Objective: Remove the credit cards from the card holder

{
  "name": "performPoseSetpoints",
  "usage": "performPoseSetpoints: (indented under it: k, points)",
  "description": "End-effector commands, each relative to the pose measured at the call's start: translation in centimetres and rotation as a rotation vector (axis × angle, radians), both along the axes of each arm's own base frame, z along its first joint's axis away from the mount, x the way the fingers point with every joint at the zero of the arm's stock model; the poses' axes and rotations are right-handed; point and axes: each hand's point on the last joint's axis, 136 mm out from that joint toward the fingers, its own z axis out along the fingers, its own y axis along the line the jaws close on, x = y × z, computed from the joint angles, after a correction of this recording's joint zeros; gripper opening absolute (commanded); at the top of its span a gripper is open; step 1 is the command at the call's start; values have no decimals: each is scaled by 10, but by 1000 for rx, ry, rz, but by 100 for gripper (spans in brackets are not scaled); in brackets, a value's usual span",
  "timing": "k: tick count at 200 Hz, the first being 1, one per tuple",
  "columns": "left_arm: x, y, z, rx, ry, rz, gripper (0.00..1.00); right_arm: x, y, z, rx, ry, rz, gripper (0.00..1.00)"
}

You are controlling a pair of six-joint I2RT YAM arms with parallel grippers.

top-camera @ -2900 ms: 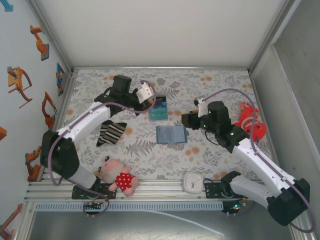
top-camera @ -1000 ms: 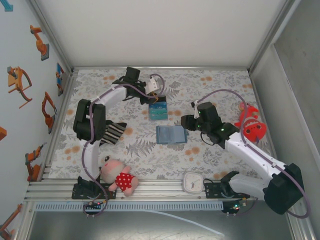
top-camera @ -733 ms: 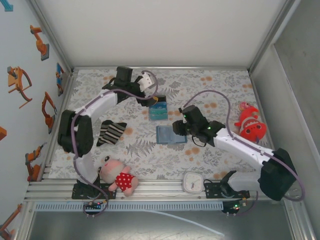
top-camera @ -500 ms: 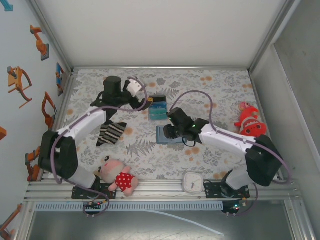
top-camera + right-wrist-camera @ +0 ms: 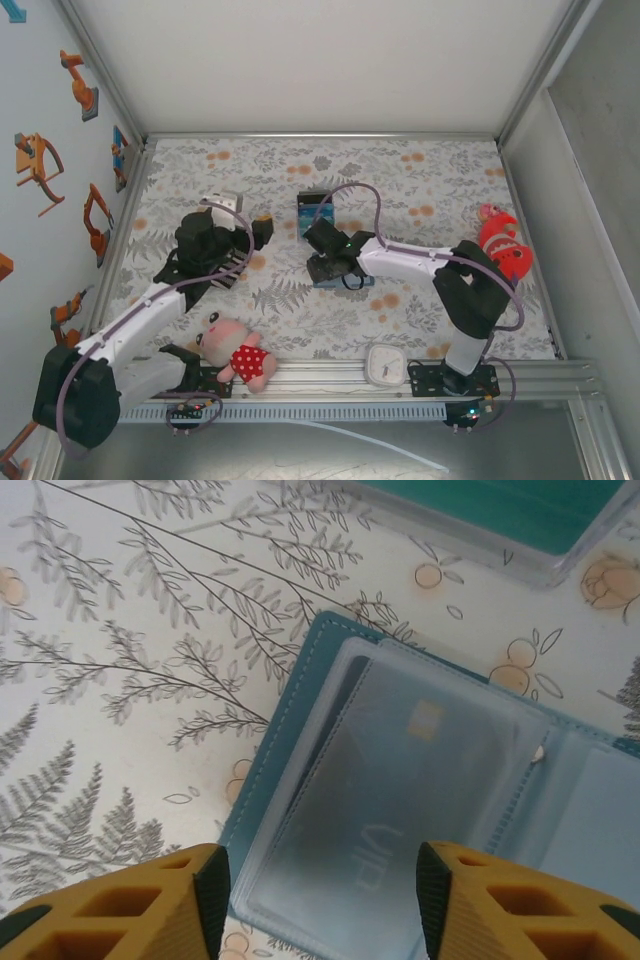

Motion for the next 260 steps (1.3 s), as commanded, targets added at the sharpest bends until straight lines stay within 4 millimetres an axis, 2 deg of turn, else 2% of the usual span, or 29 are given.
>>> performPoseSetpoints:
  k: [1,21,61,102,130,169,212,260]
  points:
    - [-4,15,7,-53,4,77,97,3,-3,-6,-46,-6,-4,57]
    - [-10,19,8,-75,4,92,97,2,-4,-16,-63,5,-6,61]
    - [-18,27,8,-110,21,124,97,0,-10,-31,-94,23,-14,60]
    - [-20,32,16,-126,5,149,97,-4,-21,-43,-135,31,-24,56]
    - [-20,34,25,-149,-6,163,97,-7,-23,-48,-142,42,-22,45]
    - [-17,40,35,-224,12,221,97,-5,-19,-37,-92,22,-12,34]
    - [-20,30,43,-222,-7,167,97,-2,-16,-17,-29,-9,10,20]
    - [-35,7,58,-104,-162,123,97,-13,-10,-6,38,-14,98,19]
